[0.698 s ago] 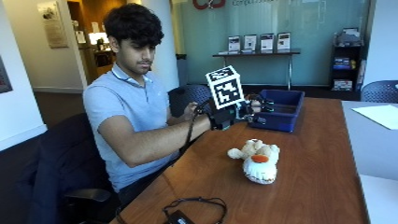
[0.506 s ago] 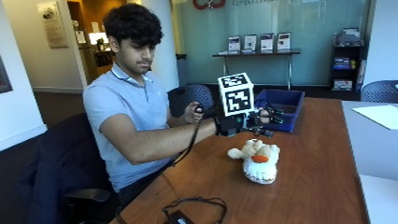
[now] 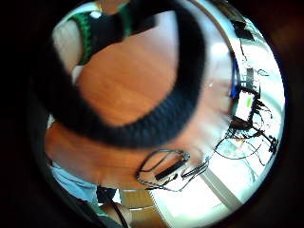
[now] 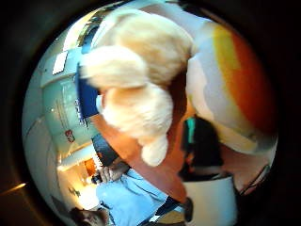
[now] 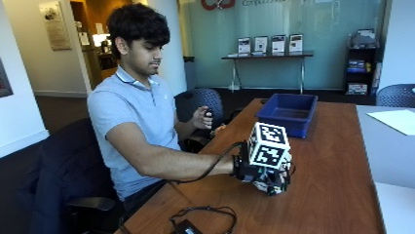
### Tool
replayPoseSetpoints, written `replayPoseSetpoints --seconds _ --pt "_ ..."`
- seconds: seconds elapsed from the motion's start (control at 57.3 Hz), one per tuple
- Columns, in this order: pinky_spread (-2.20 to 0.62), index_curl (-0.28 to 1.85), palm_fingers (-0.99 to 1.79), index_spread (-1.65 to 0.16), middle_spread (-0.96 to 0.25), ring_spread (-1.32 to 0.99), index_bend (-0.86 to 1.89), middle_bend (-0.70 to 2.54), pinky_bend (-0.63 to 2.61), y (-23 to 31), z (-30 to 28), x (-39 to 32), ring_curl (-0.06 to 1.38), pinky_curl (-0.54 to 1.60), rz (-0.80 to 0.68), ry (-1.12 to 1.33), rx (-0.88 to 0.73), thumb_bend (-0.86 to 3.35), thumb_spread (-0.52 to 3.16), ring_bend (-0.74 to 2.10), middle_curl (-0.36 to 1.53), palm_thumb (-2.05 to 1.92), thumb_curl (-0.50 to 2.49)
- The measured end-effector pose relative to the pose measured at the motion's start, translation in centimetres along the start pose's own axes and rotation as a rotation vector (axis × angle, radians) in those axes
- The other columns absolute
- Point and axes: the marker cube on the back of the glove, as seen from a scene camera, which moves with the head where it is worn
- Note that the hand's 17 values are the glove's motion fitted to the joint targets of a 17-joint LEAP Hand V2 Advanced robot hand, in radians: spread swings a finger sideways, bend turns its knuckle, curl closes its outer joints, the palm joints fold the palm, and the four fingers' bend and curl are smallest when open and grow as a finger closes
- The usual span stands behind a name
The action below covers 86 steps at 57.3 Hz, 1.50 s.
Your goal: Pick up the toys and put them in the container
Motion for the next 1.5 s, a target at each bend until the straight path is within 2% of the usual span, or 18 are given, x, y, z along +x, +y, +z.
replayPoseSetpoints --seconds 0.122,0.192,0.279,0.436,0.75,1.029,1.152,1.204,1.239,1.256,1.274,1.291,1.309,1.344,1.413,1.501 --pt "-0.15 0.19 0.66 -0.25 0.00 -0.06 0.12 0.34 1.02 -0.3 -2.2 0.3 0.20 0.31 0.007 -0.081 0.341 0.36 1.65 0.66 0.22 0.52 0.36" --pt "-0.23 0.19 0.90 -0.22 -0.01 -0.11 0.14 0.43 1.01 -0.3 -3.9 0.4 0.27 0.32 0.020 -0.074 0.406 0.43 1.57 0.82 0.26 0.67 0.42" --pt "-0.30 0.21 0.99 -0.20 -0.01 -0.14 0.15 0.49 0.99 -0.4 -6.8 -0.3 0.33 0.35 0.028 -0.078 0.459 0.47 1.54 0.93 0.30 0.77 0.48" --pt "-0.34 0.22 0.96 -0.18 -0.01 -0.16 0.16 0.53 0.99 -1.1 -13.4 -5.3 0.38 0.37 -0.042 -0.087 0.519 0.48 1.48 0.96 0.34 0.84 0.54" --pt "-0.36 0.23 0.94 -0.17 -0.02 -0.17 0.16 0.54 1.01 -4.4 -23.2 -25.9 0.41 0.40 -0.314 -0.023 0.538 0.49 1.45 0.96 0.39 0.87 0.61" --pt "-0.37 0.24 0.91 -0.17 -0.02 -0.18 0.15 0.53 1.04 -6.8 -21.5 -41.6 0.43 0.41 -0.501 -0.012 0.421 0.48 1.47 0.96 0.43 0.85 0.65" --pt "-0.37 0.23 0.90 -0.18 -0.02 -0.17 0.14 0.52 1.07 -7.6 -19.8 -44.9 0.44 0.42 -0.529 -0.014 0.362 0.47 1.47 0.97 0.45 0.83 0.66" --pt "-0.38 0.22 0.88 -0.18 -0.02 -0.18 0.13 0.52 1.09 -7.7 -19.0 -45.1 0.44 0.42 -0.502 -0.020 0.270 0.46 1.46 0.97 0.46 0.81 0.66" --pt "-0.38 0.22 0.82 -0.19 -0.02 -0.18 0.11 0.48 1.12 -7.8 -18.4 -45.1 0.44 0.44 -0.479 -0.013 0.173 0.44 1.46 0.97 0.45 0.78 0.65" --pt "-0.36 0.21 0.61 -0.21 -0.01 -0.17 0.08 0.39 1.17 -7.8 -18.1 -45.0 0.42 0.45 -0.469 -0.006 0.129 0.43 1.51 0.91 0.42 0.71 0.62" --pt "-0.36 0.22 0.51 -0.21 -0.01 -0.16 0.09 0.35 1.22 -7.8 -18.0 -45.0 0.44 0.47 -0.461 0.001 0.094 0.40 1.52 0.89 0.43 0.66 0.60" --pt "-0.31 0.24 0.17 -0.23 0.00 -0.13 0.14 0.26 1.22 -7.8 -17.8 -44.9 0.41 0.48 -0.456 0.008 0.072 0.34 1.53 0.75 0.40 0.54 0.55" --pt "-0.27 0.27 -0.02 -0.24 0.01 -0.10 0.18 0.22 1.26 -7.8 -17.8 -44.7 0.42 0.51 -0.451 0.016 0.061 0.29 1.53 0.68 0.40 0.44 0.52" --pt "-0.19 0.28 -0.23 -0.25 0.02 -0.07 0.19 0.17 1.24 -7.7 -17.8 -44.2 0.38 0.50 -0.445 0.037 0.069 0.18 1.50 0.52 0.38 0.25 0.45" --pt "-0.10 0.25 -0.20 -0.27 0.03 -0.03 0.16 0.14 1.19 -7.5 -18.1 -42.5 0.28 0.44 -0.448 0.092 0.112 0.06 1.43 0.38 0.34 0.06 0.39" --pt "-0.02 0.25 -0.16 -0.28 0.03 -0.01 0.15 0.13 1.16 -7.2 -18.3 -40.5 0.23 0.40 -0.428 0.125 0.159 -0.01 1.39 0.32 0.32 -0.02 0.36"
